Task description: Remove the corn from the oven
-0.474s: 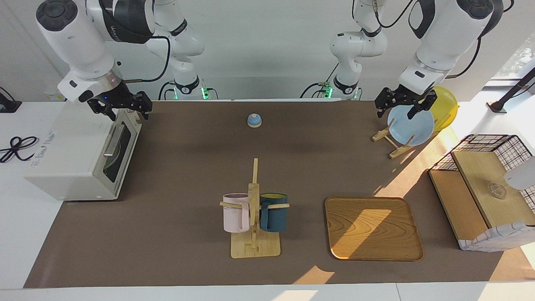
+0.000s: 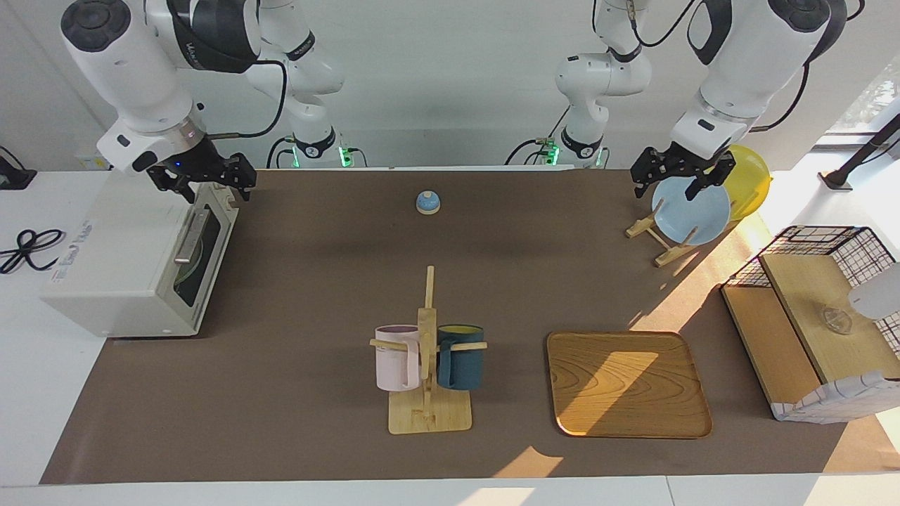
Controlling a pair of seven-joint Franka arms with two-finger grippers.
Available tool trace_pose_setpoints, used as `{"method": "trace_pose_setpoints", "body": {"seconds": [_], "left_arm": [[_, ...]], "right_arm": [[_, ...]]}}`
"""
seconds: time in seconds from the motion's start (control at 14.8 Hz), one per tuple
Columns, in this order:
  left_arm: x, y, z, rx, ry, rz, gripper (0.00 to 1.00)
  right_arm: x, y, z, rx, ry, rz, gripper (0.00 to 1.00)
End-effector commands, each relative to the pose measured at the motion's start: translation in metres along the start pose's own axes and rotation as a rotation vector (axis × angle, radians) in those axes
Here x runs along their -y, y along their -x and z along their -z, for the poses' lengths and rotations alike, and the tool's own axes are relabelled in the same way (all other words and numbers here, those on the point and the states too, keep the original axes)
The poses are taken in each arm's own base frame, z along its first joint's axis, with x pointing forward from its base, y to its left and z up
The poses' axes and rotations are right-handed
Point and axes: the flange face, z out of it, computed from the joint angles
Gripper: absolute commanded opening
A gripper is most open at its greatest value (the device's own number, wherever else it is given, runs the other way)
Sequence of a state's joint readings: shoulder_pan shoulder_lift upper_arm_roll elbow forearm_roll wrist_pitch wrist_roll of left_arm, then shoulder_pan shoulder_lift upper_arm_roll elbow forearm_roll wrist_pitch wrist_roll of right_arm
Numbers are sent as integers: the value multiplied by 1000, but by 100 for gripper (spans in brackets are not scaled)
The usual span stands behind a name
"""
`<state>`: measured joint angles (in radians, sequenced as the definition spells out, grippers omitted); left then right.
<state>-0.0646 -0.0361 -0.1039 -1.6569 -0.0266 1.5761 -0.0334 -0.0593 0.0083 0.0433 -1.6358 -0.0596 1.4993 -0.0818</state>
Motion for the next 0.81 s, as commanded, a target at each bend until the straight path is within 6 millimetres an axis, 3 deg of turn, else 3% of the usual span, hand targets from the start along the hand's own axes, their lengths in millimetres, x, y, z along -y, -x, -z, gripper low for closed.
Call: {"method": "trace_pose_setpoints", "body": {"seconds": [0.0,0.07,0.14,0.2,0.54,0.75], "left_arm": [[2,6,2,-5,-20,-4,100],[2,6,2,-5,-18,-4,100],[2,6,2,-5,-18,-4,100],[2,6,2,-5,-18,-4,100],[2,6,2,-5,-18,-4,100],[2,6,2,-5,-18,-4,100]], "right_arm": [[-5,2,-4,-41,-18,5,100],[-4,0,-8,-55,-16,24,94],[-5,-1,-8,-77,-12,32,38],[-10,-1,-16,-76,-13,22,0],[-55,12,-71,-102,-2,-37,0],[-71,16,-86,-72,10,-68,0]]}}
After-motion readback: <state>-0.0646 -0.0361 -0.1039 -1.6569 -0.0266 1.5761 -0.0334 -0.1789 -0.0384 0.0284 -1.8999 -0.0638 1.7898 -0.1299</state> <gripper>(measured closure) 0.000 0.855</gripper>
